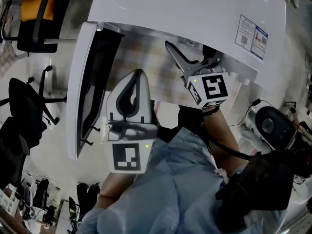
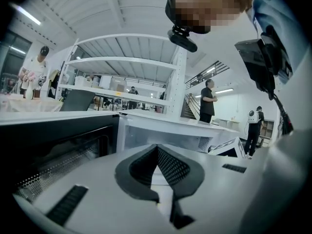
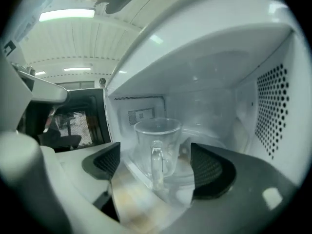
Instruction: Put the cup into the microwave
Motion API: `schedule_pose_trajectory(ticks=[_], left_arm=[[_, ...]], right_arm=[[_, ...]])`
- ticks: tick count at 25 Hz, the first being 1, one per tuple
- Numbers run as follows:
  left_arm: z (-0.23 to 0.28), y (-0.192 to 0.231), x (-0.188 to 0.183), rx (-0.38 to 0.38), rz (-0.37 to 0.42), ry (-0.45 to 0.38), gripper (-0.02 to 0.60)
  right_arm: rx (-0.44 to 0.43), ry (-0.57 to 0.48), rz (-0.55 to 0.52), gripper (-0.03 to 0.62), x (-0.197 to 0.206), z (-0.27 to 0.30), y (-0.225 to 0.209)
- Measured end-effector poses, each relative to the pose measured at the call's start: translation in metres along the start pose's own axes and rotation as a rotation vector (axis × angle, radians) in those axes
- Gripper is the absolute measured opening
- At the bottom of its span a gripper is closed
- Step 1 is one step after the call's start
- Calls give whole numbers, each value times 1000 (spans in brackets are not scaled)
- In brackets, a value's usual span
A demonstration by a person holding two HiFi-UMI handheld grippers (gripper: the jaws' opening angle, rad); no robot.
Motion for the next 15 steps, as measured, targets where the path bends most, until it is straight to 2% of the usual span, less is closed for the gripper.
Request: schedule_pose_trajectory(ticks=[7, 11, 15], left_arm=[[-8, -10, -2, 15, 19, -8, 8], [-3, -23, 2, 74, 39, 1, 8], [4, -36, 8, 124, 41, 19, 8]], right_arm=[[-3, 40, 57, 419, 9, -40, 16], [-39, 58, 158, 419, 14, -61, 39], [-84, 40, 197, 413, 7, -73, 62]])
Point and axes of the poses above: the fingertips, and each gripper's own axes: z forward along the fingers, y to its left, x out of its underside, the point moved 1 cm from there along -z, backward along the fingers, and after that the axes turned 3 degrees about -z, right-handed, at the moved point
